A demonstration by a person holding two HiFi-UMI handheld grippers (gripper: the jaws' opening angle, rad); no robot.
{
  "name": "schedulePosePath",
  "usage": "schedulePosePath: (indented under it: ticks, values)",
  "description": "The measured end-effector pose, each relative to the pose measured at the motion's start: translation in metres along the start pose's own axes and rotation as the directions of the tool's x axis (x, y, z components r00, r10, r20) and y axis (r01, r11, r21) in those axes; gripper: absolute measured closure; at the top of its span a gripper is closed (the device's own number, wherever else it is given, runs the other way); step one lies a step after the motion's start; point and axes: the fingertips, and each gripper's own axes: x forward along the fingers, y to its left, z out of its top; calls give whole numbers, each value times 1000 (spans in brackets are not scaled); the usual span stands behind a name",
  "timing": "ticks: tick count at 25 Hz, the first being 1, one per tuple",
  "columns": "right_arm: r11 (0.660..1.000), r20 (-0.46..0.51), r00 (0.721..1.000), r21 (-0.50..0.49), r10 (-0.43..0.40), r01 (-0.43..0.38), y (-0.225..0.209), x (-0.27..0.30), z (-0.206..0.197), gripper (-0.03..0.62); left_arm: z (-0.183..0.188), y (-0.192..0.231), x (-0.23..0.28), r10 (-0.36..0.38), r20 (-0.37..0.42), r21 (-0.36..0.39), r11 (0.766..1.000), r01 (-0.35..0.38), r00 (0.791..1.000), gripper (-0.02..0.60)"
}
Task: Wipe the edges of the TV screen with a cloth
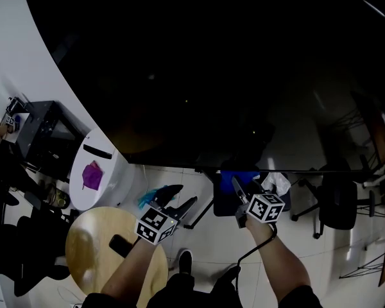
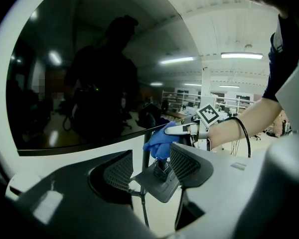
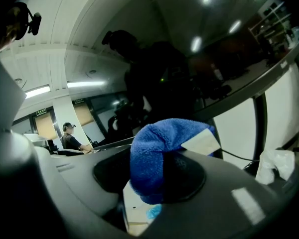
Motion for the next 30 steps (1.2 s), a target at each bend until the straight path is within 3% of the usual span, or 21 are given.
schedulePosePath:
  ticks: [12,30]
  values:
    - [990,-92,986,-9,142,-143,98,80,-38,439,-20,76,-66,144,15,-41,989,-143,989,360]
    - [930,-219,907,7,360,-367,242,183,-96,439,-51,153,-150,299,2,-81,951,-297,954,360]
